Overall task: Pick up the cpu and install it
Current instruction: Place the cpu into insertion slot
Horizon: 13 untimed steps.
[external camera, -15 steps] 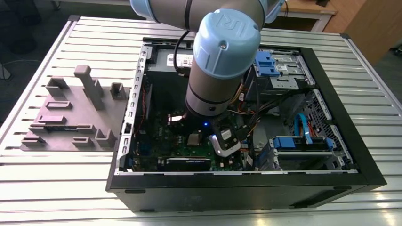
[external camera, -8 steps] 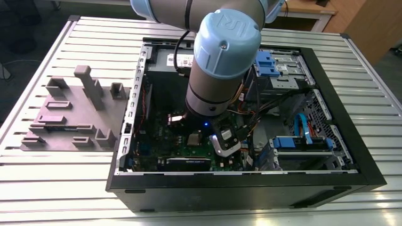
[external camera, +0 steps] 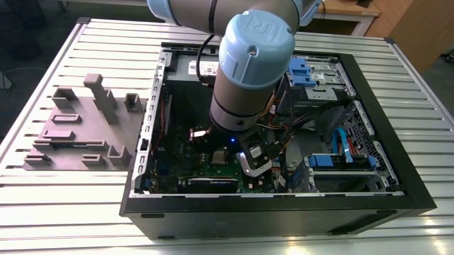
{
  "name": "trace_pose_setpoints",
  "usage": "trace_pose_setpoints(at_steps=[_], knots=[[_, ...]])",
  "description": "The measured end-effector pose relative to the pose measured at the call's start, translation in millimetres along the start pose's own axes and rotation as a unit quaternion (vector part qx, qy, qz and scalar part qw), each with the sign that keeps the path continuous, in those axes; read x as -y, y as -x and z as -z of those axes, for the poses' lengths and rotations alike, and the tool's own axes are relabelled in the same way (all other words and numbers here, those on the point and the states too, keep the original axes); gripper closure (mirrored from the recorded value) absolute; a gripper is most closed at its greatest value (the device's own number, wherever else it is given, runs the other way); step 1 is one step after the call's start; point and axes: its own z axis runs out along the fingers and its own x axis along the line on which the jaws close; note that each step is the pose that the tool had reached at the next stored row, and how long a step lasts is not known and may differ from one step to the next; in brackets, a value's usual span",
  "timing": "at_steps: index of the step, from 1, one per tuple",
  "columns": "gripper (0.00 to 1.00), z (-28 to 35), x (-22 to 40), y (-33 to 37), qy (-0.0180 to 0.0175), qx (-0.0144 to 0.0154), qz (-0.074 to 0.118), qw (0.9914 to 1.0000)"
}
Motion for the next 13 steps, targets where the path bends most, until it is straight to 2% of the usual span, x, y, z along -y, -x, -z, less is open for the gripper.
trace_pose_setpoints(at_steps=[8,9,13], knots=[[0.58,-0.2,0.0,0.2,0.0002,0.0001,0.000,1.00000],[0.45,0.0,0.0,0.6,0.0000,0.0000,0.000,1.00000],[0.45,0.4,0.1,6.0,0.0000,0.0000,0.000,1.00000]])
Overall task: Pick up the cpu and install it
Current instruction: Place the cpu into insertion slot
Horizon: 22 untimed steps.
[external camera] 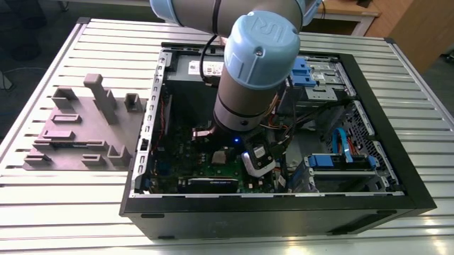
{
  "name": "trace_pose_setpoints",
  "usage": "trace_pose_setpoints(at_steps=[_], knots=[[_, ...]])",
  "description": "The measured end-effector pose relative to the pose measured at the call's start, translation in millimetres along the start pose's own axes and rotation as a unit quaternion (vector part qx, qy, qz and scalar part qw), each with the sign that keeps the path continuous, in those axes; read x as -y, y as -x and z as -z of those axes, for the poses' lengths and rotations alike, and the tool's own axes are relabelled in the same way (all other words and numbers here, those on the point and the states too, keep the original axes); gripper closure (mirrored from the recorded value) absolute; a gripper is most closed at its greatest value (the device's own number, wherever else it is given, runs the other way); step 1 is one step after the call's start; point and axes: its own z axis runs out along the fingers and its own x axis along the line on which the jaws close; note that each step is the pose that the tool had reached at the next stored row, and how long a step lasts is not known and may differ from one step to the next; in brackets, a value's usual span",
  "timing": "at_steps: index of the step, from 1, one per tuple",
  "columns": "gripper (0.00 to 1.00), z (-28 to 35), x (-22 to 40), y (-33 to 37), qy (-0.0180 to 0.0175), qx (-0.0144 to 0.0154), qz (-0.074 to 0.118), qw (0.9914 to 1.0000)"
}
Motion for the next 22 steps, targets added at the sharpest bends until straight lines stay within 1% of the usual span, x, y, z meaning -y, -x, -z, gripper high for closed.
trace_pose_setpoints(at_steps=[14,16,17,22], knots=[[0.45,0.0,0.0,0.5,0.0001,0.0001,0.000,1.00000],[0.44,0.0,0.0,0.5,0.0001,0.0000,0.000,1.00000],[0.38,0.0,0.0,0.5,0.0001,0.0000,0.000,1.00000],[0.38,0.0,0.0,0.5,0.0001,0.0000,0.000,1.00000]])
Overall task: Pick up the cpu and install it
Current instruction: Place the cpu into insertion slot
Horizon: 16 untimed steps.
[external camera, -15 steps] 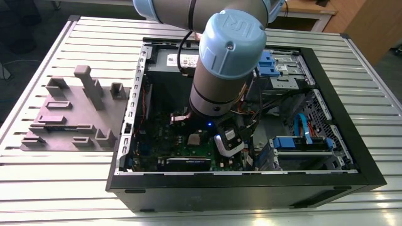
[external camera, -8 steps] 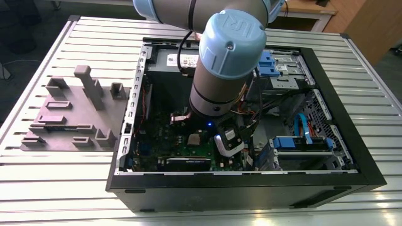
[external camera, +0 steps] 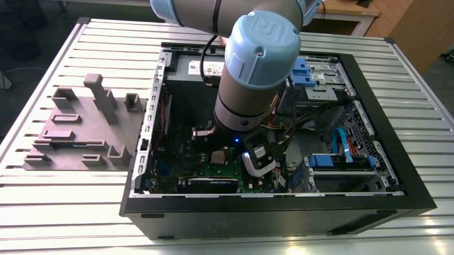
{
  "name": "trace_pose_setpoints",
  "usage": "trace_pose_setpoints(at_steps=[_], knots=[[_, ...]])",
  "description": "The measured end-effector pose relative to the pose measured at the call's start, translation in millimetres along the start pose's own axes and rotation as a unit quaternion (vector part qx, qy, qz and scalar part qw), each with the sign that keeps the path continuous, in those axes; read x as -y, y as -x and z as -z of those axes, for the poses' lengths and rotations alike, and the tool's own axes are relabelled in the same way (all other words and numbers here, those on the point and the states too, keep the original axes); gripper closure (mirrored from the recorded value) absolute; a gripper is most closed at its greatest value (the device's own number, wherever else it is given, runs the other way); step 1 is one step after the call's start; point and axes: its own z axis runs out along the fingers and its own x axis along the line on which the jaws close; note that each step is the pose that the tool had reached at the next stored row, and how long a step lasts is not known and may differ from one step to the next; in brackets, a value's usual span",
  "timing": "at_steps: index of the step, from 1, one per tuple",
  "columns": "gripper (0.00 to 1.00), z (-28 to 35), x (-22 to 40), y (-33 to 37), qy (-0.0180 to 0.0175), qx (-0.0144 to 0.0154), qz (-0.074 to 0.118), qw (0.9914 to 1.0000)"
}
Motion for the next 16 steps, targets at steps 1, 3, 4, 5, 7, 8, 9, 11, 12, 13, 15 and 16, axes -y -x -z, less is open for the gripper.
trace_pose_setpoints(at_steps=[1,3,4,5,7,8,9,11,12,13,15,16], knots=[[0.38,0.2,0.0,0.0,0.0001,0.0000,0.000,1.00000],[0.38,1.0,-0.1,-0.3,0.0020,0.0000,0.000,1.00000],[0.38,1.3,-0.1,-0.7,0.0035,0.0001,0.000,0.99999],[0.38,1.4,-0.1,-1.2,0.0044,0.0001,0.000,0.99999],[0.38,1.5,-0.2,-2.5,0.0057,0.0001,0.000,0.99998],[0.38,1.4,-0.3,-2.7,0.0058,0.0001,0.000,0.99998],[0.38,1.4,-0.2,-3.3,0.0059,0.0001,0.000,0.99998],[0.38,1.3,-0.1,-3.5,0.0058,0.0001,0.000,0.99998],[0.38,1.2,0.0,-3.5,0.0058,0.0001,0.000,0.99998],[0.38,0.9,0.0,-3.5,0.0058,0.0001,0.000,0.99998],[0.38,0.1,0.1,-3.5,0.0058,0.0001,0.000,0.99998],[0.38,-0.5,0.1,-3.5,0.0058,0.0001,0.000,0.99998]])
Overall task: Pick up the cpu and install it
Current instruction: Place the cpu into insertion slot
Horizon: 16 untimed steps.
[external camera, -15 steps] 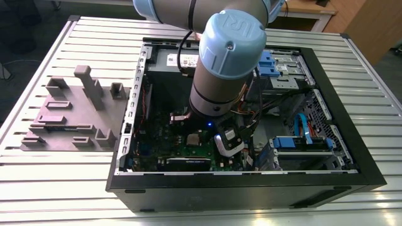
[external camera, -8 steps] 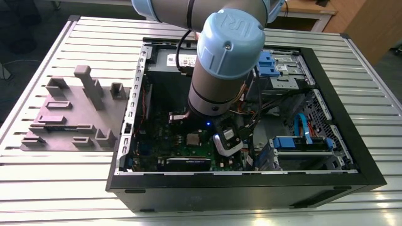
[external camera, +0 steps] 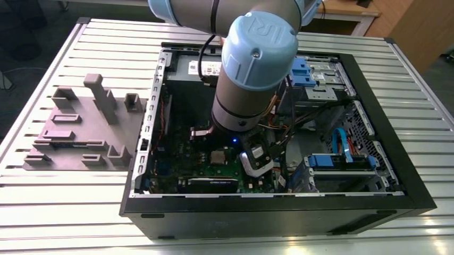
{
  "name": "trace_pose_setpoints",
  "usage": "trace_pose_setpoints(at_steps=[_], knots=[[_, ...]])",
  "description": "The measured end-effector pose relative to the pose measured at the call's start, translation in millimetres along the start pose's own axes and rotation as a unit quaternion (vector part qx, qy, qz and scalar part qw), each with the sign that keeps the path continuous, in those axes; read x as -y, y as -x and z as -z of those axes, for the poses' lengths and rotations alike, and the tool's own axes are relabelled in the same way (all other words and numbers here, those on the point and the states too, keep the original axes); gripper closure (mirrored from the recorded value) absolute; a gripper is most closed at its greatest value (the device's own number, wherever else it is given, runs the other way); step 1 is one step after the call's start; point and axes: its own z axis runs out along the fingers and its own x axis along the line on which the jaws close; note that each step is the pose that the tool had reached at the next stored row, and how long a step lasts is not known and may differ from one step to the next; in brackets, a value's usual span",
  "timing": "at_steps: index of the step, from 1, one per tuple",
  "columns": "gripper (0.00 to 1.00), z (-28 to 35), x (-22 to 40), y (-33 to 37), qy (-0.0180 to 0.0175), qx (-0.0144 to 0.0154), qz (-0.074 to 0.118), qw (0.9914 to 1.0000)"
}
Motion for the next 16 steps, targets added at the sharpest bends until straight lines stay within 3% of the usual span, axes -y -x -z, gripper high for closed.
trace_pose_setpoints(at_steps=[2,5,16], knots=[[0.40,-1.2,0.2,0.1,-0.0001,0.0001,0.000,1.00000],[0.53,-1.8,0.4,0.1,-0.0004,0.0001,0.000,1.00000],[0.54,-2.6,0.5,1.0,0.0001,0.0004,-0.002,1.00000]])
